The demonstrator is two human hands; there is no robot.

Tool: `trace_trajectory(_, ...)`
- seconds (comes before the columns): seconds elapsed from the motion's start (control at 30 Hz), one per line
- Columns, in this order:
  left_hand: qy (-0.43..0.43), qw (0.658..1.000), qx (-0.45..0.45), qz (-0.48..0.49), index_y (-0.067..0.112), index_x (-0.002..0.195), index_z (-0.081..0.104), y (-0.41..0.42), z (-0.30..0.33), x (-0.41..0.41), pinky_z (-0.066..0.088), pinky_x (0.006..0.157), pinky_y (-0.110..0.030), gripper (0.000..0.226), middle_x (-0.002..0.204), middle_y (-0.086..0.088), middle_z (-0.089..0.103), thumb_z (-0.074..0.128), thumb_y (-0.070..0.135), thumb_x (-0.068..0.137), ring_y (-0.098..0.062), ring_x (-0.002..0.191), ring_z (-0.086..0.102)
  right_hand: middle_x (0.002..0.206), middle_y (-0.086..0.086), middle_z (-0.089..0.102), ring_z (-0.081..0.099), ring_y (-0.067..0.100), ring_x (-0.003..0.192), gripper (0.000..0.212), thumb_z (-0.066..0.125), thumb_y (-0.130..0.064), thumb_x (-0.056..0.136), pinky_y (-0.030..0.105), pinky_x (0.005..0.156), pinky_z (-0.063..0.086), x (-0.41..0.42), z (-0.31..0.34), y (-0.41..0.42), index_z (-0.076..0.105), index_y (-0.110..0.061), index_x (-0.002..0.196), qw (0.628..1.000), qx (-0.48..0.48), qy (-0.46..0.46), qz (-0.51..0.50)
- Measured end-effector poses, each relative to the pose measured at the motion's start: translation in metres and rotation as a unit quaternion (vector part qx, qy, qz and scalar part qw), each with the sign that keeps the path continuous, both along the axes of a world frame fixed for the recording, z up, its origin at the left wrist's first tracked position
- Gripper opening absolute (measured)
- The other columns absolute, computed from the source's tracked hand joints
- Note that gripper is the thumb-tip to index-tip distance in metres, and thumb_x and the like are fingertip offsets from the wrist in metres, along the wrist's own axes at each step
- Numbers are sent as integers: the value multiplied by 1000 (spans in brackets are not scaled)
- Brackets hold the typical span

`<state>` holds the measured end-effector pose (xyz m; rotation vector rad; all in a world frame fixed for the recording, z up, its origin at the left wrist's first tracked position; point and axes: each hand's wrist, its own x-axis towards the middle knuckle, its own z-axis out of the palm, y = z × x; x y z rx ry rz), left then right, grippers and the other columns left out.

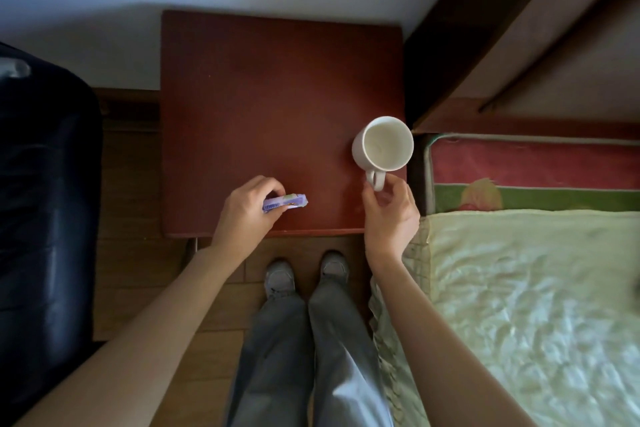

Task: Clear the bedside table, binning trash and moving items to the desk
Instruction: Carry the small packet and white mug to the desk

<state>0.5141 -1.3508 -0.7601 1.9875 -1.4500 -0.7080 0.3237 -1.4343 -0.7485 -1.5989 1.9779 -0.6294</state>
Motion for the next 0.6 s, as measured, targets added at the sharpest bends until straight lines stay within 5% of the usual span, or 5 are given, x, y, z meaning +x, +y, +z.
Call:
trace_trajectory(0.2,11,999,-15,27,8,88,65,9,19,0,45,58,-15,19,84,-1,66,77,8,73,-10,69,60,77,-4,67,57,9,68,19,66,-35,83,24,63,40,-4,14,-14,69,-16,88,998,-32,-21,-59)
trace_trajectory(0.33,24,997,-25,68,9,88,66,13,44,2,52,61,-24,19,84,0,68,77,9,73,-11,73,63,74,-5,60,53,10,68,22,64,-35,85,21,63,32,-7,37,-30,69,-14,91,999,-35,-16,-27)
trace_trajectory(0.6,31,991,-45,121,4,91,67,30,131,4,46,65,-6,24,87,-3,69,78,14,72,-7,77,63,75,-4,61,56,14,68,14,71,-29,81,22,58,32,-18,108,-14,68,-15,81,995,-53,12,83)
